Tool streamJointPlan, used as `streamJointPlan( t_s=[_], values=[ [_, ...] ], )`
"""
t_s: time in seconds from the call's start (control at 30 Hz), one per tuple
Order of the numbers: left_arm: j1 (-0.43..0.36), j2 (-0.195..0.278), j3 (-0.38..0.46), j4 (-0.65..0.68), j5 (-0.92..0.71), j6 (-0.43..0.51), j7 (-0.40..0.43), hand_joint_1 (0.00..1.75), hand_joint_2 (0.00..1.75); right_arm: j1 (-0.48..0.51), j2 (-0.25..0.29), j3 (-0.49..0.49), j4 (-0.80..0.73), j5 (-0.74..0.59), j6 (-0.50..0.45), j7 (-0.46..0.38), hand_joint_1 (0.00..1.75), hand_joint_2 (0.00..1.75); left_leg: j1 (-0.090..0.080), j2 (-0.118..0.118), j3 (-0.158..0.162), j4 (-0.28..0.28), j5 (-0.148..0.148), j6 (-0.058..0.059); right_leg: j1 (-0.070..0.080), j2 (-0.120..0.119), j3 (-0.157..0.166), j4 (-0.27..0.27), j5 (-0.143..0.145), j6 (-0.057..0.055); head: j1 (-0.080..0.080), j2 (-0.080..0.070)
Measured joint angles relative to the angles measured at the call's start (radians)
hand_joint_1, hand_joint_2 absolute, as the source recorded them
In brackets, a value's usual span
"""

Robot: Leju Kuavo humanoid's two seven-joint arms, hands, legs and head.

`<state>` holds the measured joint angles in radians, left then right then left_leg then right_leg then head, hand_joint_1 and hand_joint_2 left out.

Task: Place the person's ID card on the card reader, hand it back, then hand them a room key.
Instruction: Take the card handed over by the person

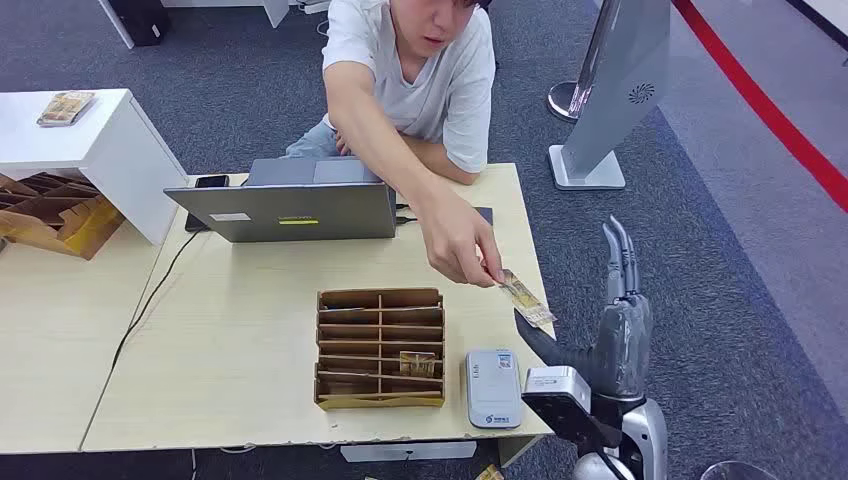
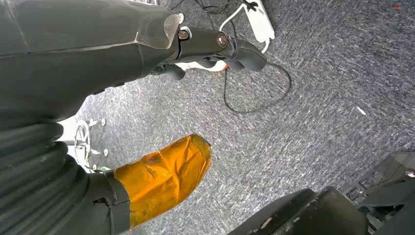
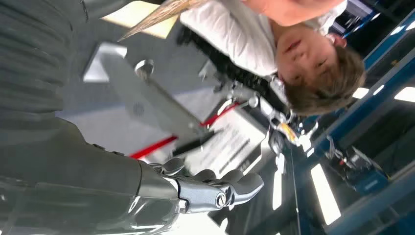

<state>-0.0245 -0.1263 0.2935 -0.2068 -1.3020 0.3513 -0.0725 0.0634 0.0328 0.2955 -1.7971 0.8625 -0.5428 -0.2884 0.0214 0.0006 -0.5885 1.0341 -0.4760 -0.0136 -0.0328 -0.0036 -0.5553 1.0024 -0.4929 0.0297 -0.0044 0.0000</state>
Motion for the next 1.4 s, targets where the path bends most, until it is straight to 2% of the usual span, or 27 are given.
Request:
streamJointPlan(
  t_s=[0.3, 0.47, 0.63, 0.67, 0.7, 0.77, 0.8, 0.83, 1.4],
  values=[
    [0.0, 0.0, 0.0, 0.0, -0.001, 0.0, -0.005, 0.0, 1.75, -0.001, -0.032, 0.044, -0.001, 0.254, -0.13, 0.123, 0.0, 1.75, 0.0, 0.0, 0.0, 0.0, 0.0, 0.0, 0.0, 0.0, 0.0, 0.0, 0.0, 0.0, 0.0, 0.0],
    [0.0, 0.0, 0.0, 0.0, 0.0, 0.0, -0.005, 0.0, 1.75, -0.002, -0.045, 0.049, -0.001, 0.412, -0.147, 0.186, 0.0, 1.75, 0.0, 0.0, 0.0, 0.0, 0.0, 0.0, 0.0, 0.0, 0.0, 0.0, 0.0, 0.0, 0.0, 0.0],
    [0.001, 0.0, 0.0, 0.0, 0.0, 0.0, -0.005, 0.0, 1.75, -0.002, -0.051, 0.049, -0.001, 0.458, -0.147, 0.202, 0.0, 1.75, 0.0, 0.0, 0.0, 0.0, 0.0, 0.0, 0.0, 0.0, 0.0, 0.0, 0.0, 0.0, 0.0, 0.0],
    [0.001, 0.0, 0.0, 0.0, 0.0, 0.0, -0.005, 0.0, 1.75, -0.002, -0.051, 0.049, -0.001, 0.468, -0.147, 0.205, 0.08, 1.75, 0.0, 0.0, 0.0, 0.0, 0.0, 0.0, 0.0, 0.0, 0.0, 0.0, 0.0, 0.0, 0.0, 0.0],
    [0.001, 0.0, 0.0, 0.0, 0.0, 0.0, -0.005, 0.0, 1.75, -0.002, -0.051, 0.049, -0.001, 0.478, -0.147, 0.208, 0.45, 1.75, 0.0, 0.0, 0.0, 0.0, 0.0, 0.0, 0.0, 0.0, 0.0, 0.0, 0.0, 0.0, 0.0, 0.0],
    [0.001, 0.0, 0.0, 0.0, 0.0, 0.0, -0.005, 0.0, 1.75, -0.002, -0.051, 0.049, -0.001, 0.491, -0.147, 0.214, 1.33, 1.75, 0.0, 0.0, 0.0, 0.0, 0.0, 0.0, 0.0, 0.0, 0.0, 0.0, 0.0, 0.0, 0.0, 0.0],
    [0.001, 0.0, 0.0, 0.0, 0.0, 0.0, -0.005, 0.0, 1.75, -0.002, -0.051, 0.049, -0.001, 0.495, -0.147, 0.217, 1.68, 1.75, 0.0, 0.0, 0.0, 0.0, 0.0, 0.0, 0.0, 0.0, 0.0, 0.0, 0.0, 0.0, 0.0, 0.0],
    [0.001, 0.0, 0.0, 0.0, 0.0, 0.001, -0.005, 0.0, 1.75, -0.002, -0.051, 0.049, -0.001, 0.498, -0.147, 0.219, 1.75, 1.75, 0.0, 0.0, 0.0, 0.0, 0.0, 0.0, 0.0, 0.0, 0.0, 0.0, 0.0, 0.0, 0.0, 0.0],
    [0.002, 0.0, 0.0, 0.0, 0.001, 0.002, -0.005, 0.0, 1.75, -0.005, -0.052, 0.054, -0.001, 0.474, -0.148, 0.223, 1.75, 1.75, 0.0, 0.0, 0.0, 0.0, 0.0, 0.0, 0.0, 0.0, 0.0, 0.0, 0.0, 0.0, 0.0, 0.0]
  ],
)
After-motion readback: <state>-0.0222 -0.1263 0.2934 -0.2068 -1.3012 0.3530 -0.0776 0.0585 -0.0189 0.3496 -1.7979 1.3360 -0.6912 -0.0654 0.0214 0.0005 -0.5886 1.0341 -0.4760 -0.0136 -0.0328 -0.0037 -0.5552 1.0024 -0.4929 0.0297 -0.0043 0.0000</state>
